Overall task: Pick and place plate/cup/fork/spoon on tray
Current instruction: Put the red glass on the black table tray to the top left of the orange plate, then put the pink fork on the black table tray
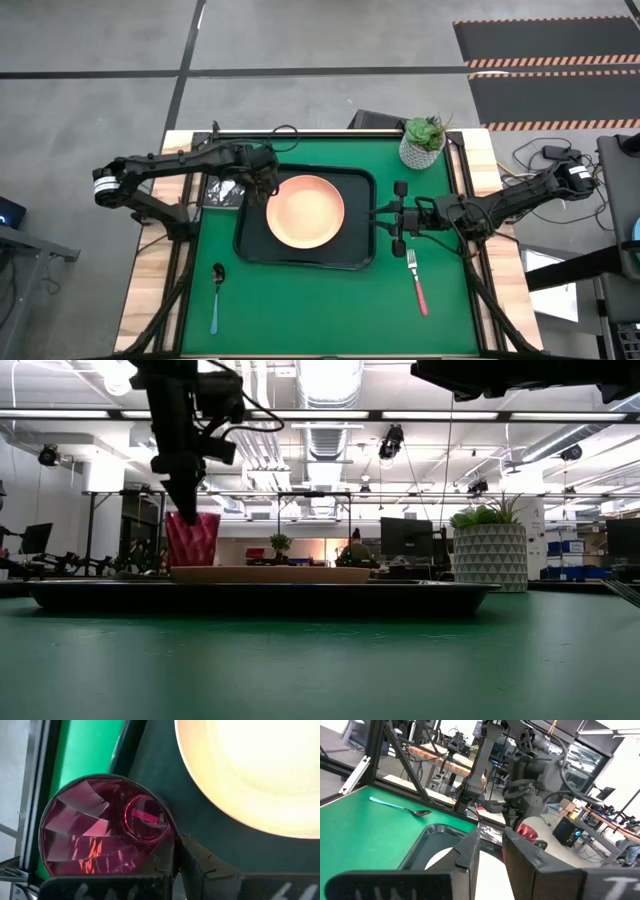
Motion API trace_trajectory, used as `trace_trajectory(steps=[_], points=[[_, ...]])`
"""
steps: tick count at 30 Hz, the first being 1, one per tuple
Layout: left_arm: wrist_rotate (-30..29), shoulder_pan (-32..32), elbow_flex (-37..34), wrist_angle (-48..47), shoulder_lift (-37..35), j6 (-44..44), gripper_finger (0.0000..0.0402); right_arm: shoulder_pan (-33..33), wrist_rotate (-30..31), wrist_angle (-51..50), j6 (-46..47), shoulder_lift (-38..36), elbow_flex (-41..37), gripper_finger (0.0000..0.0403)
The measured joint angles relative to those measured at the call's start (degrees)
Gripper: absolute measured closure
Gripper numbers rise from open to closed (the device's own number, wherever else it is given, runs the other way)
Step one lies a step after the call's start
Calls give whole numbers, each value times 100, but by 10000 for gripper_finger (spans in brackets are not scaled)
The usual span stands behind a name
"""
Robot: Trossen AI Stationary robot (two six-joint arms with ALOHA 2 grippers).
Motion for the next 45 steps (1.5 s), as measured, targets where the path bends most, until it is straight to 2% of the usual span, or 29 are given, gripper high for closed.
trace_trajectory(steps=[8,20,25,28,31,34,36,41,45], points=[[9,0,-210,249,9,-38,399,0,-1,-7,-19,0,0,330],[2,-2,-160,537,6,-34,337,0,0,-14,78,0,0,330],[-1,-17,57,347,-97,-34,329,2,0,-15,339,-7,1,330],[2,-31,189,128,-205,-51,329,13,0,-188,771,-7,80,330],[0,-119,310,57,-433,-414,329,59,-63,-798,1509,-9,220,330],[24,-420,291,278,-753,-876,329,129,-678,-1434,2382,11,308,330],[60,-747,193,571,-1017,-1087,329,225,-1116,-1503,3037,98,295,330],[74,-1833,-141,1838,-1595,-1280,329,780,-1361,-1515,4319,437,228,330],[45,-2764,-639,3411,-1914,-1136,329,1260,-1361,-1491,5379,806,422,330]])
